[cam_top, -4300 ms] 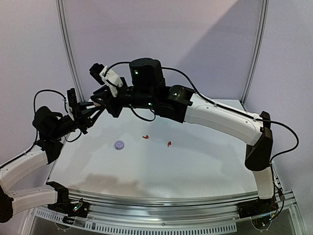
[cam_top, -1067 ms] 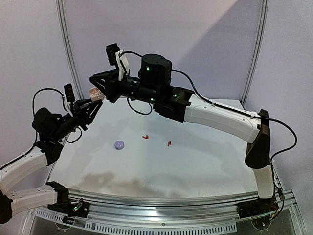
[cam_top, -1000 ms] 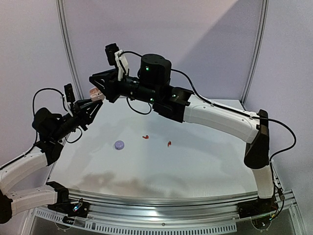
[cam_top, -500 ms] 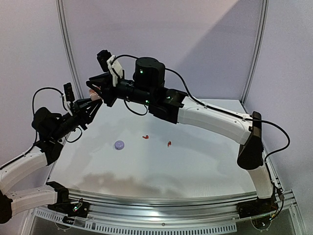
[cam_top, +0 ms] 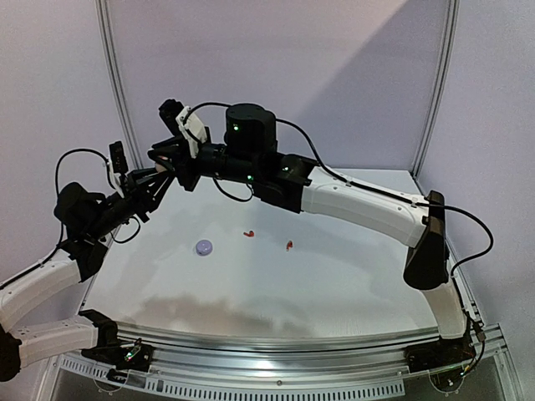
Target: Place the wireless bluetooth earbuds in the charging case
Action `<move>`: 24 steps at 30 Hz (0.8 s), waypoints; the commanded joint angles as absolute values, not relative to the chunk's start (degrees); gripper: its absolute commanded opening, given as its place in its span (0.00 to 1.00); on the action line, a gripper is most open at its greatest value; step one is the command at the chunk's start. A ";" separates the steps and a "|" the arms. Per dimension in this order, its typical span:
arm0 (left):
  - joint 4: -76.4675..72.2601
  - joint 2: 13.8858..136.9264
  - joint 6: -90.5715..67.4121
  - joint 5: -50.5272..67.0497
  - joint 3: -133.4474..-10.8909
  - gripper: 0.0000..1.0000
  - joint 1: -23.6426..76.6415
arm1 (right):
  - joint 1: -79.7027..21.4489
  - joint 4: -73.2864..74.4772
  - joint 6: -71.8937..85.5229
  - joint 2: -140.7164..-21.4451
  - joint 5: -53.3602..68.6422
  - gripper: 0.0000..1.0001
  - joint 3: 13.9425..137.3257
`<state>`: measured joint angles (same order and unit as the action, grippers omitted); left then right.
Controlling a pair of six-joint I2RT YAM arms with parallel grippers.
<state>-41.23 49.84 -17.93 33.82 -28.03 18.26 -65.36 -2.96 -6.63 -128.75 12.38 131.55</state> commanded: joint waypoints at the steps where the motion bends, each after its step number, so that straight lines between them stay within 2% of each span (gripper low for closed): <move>1: -42.00 49.48 -17.18 34.41 -29.29 0.00 18.49 | -65.76 -1.70 -6.73 -127.72 11.64 0.00 129.78; 15: -41.92 49.39 -16.75 34.01 -29.26 0.00 18.46 | -65.75 -3.26 -5.87 -124.64 9.57 0.00 123.96; 24: -41.97 49.40 -16.27 34.65 -29.24 0.00 18.48 | -65.77 -3.81 -6.42 -124.86 8.71 0.00 124.51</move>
<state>-39.97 49.87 -17.28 33.69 -28.03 18.26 -65.58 -5.08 -6.50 -125.56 10.50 124.64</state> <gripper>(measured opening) 0.210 0.118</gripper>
